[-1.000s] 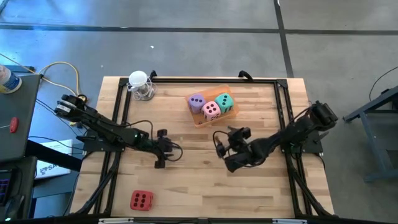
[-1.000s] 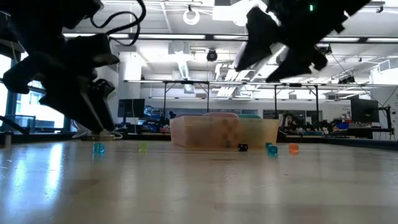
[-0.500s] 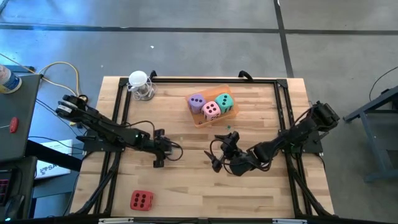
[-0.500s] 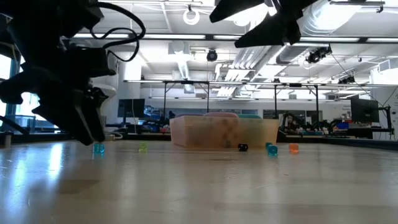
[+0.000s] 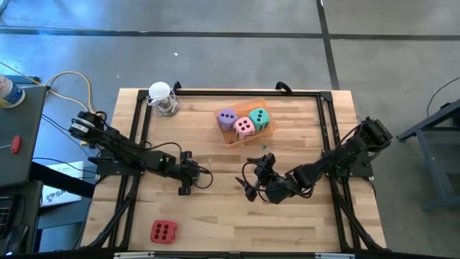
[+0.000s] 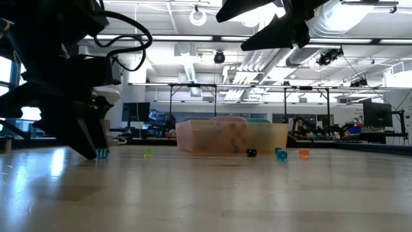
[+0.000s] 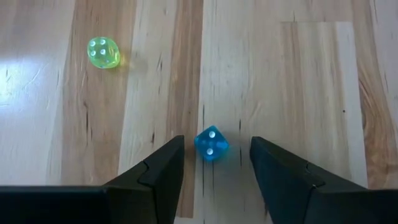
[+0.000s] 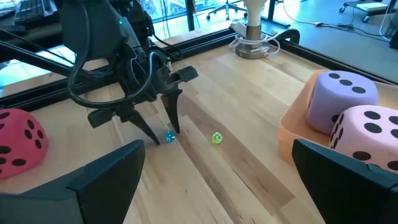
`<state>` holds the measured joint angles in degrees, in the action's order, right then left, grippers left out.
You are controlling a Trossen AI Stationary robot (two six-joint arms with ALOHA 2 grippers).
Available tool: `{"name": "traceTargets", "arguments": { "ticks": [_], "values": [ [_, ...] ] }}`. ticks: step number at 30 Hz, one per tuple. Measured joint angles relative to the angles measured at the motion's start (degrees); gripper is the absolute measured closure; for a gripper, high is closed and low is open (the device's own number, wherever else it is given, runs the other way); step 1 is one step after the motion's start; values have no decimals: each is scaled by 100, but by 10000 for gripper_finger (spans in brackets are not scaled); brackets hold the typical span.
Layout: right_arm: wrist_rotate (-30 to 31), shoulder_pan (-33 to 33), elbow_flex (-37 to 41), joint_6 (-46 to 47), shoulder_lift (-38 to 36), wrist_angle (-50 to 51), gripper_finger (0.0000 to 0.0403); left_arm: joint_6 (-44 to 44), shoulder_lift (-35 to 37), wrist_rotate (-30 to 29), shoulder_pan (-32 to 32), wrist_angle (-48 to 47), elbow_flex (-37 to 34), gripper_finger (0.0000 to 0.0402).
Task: Pick & Place Dice
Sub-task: Put the small light blue die into the orange bin
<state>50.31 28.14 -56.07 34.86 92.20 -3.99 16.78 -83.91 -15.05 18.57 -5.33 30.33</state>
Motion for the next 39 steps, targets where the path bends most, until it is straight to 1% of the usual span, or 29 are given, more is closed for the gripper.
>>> {"name": "traceTargets", "arguments": {
  "ticks": [3,8,11,16,18,19,21,23,26,29,32,35,36,39],
  "values": [
    [-153,0,0,2,0,-9,3,14,-5,30,4,1,-2,252],
    [-587,20,0,3,0,-11,3,20,-12,96,9,7,-2,326],
    [-566,115,0,3,38,-34,3,20,-14,63,9,1,-7,361],
    [-550,393,1,97,105,-104,3,17,-8,11,2,-16,9,362],
    [-464,527,0,238,101,-98,3,-204,89,18,1,-61,72,362],
    [-349,625,0,289,103,-98,3,-383,153,19,-3,-119,137,362],
    [69,829,0,420,103,-104,3,-832,342,-49,-42,-264,277,362],
    [395,1042,0,571,103,-100,3,-1345,588,-53,-137,-156,562,362],
    [705,1305,0,820,103,-110,3,-2030,888,-33,-485,-131,931,362],
    [1003,1530,0,1029,103,-114,3,-2503,924,44,-1034,-161,1219,362],
    [1229,1707,0,1241,105,-129,3,-2825,848,640,-1691,58,1408,362],
    [1376,1812,0,1384,237,-237,3,-2986,704,1260,-2304,329,1432,362],
    [1430,1852,0,1395,308,-290,3,-3026,677,1415,-2492,488,1446,362],
    [1428,1904,2,1395,485,-523,3,-2935,537,1611,-2972,1001,1480,362]
  ]
}}
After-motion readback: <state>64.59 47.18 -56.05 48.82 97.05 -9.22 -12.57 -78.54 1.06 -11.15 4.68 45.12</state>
